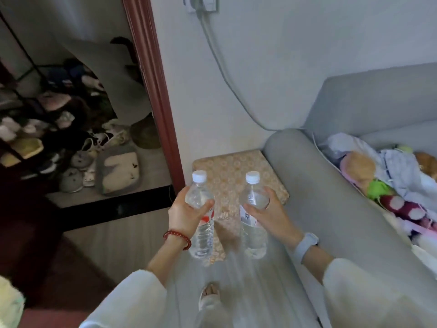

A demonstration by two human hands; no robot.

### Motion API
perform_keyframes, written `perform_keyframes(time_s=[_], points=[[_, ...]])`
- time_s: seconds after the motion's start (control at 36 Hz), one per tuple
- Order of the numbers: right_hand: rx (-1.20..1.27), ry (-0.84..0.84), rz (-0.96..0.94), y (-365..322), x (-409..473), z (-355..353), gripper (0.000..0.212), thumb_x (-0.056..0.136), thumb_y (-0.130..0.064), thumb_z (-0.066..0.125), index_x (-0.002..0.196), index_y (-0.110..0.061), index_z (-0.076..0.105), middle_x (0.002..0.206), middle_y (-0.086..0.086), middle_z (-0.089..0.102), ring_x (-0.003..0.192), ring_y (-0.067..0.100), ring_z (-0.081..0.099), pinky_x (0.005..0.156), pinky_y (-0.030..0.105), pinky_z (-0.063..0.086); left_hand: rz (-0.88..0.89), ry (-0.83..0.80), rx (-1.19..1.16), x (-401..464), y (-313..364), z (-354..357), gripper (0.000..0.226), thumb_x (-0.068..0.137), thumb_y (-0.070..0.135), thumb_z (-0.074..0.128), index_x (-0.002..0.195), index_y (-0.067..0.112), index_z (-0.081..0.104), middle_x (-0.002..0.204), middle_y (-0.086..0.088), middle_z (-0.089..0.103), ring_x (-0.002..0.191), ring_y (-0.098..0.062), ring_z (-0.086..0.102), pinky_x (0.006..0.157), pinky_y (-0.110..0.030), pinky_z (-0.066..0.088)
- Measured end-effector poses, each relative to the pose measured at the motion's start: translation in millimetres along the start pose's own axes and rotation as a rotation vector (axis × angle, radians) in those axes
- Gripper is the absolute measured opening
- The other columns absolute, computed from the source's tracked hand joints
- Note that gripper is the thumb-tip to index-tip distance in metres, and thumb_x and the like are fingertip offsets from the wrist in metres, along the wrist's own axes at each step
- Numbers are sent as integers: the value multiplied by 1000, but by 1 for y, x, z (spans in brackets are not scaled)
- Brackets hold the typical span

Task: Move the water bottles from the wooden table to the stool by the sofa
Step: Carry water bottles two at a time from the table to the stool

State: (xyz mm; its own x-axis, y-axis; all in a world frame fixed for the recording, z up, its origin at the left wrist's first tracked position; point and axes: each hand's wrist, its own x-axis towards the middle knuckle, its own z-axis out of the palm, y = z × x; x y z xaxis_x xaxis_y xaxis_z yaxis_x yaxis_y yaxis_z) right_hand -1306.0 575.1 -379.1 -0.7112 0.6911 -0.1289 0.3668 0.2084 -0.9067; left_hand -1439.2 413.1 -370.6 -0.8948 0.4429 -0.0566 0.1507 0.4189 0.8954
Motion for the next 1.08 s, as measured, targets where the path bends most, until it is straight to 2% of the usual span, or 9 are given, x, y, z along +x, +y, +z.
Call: perform_keyframes(time_s=[0.14, 0.22, 0.33, 0.47, 0.58, 0.75, 0.92, 1.0, 1.08], points=[[-46, 11, 79, 4, 124, 10, 66, 74, -33, 72, 127, -20, 36, 111, -6, 50, 94, 14, 54, 74, 23, 45, -52, -17, 2, 125, -3, 39, 67, 66, 35, 78, 123, 18, 48, 102, -2, 62, 97, -23, 59, 82, -29, 47], [-57, -7, 100, 12, 183, 18, 71, 72, -32, 74, 130, -19, 35, 115, -6, 47, 99, 15, 51, 79, 29, 46, -86, -18, 7, 183, -8, 66, 69, 64, 32, 80, 123, 17, 47, 108, -1, 59, 102, -22, 55, 84, -27, 43], [-86, -61, 123, 28, 261, 30, 77, 70, -32, 76, 132, -19, 31, 118, -6, 42, 104, 13, 45, 83, 27, 38, -143, 29, -10, 251, -27, 105, 71, 60, 26, 82, 123, 17, 49, 113, -3, 59, 104, -19, 53, 86, -23, 37], [-138, -103, 139, 59, 361, 52, 75, 71, -28, 76, 130, -13, 31, 123, 1, 43, 106, 14, 43, 87, 27, 39, -169, 109, 18, 328, -64, 157, 65, 60, 25, 83, 118, 18, 55, 96, 7, 59, 97, -15, 55, 85, -23, 39], [-140, -122, 162, 91, 424, 70, 74, 71, -26, 76, 127, -13, 31, 119, 1, 43, 106, 17, 46, 83, 25, 41, -282, 153, 43, 380, -93, 194, 72, 63, 28, 81, 125, 13, 48, 121, -7, 57, 108, -20, 51, 88, -25, 36], [-152, -113, 78, 116, 483, 95, 69, 74, -23, 72, 131, -16, 34, 125, 0, 44, 113, 16, 46, 91, 28, 43, -312, 175, 94, 428, -111, 228, 80, 68, 33, 77, 134, 14, 35, 130, -10, 44, 115, -25, 47, 83, -26, 33], [-60, -60, 50, 113, 510, 112, 60, 72, -21, 74, 122, -16, 41, 111, 1, 49, 108, 21, 45, 86, 25, 37, -273, 130, 117, 457, -105, 238, 75, 66, 35, 78, 129, 22, 38, 121, -7, 43, 89, -11, 41, 74, -24, 35], [0, -82, 115, 109, 518, 117, 64, 73, -24, 73, 126, -17, 39, 119, 3, 49, 111, 21, 44, 89, 28, 39, -283, 88, 79, 460, -103, 241, 73, 68, 29, 77, 130, 25, 38, 127, -9, 38, 98, -15, 41, 82, -24, 33], [0, -89, 119, 106, 520, 118, 63, 75, -23, 72, 128, -13, 40, 115, 0, 50, 110, 18, 47, 81, 13, 39, -290, 28, 47, 461, -101, 240, 71, 72, 21, 74, 133, 23, 37, 132, -11, 36, 115, -20, 41, 90, -23, 30]])
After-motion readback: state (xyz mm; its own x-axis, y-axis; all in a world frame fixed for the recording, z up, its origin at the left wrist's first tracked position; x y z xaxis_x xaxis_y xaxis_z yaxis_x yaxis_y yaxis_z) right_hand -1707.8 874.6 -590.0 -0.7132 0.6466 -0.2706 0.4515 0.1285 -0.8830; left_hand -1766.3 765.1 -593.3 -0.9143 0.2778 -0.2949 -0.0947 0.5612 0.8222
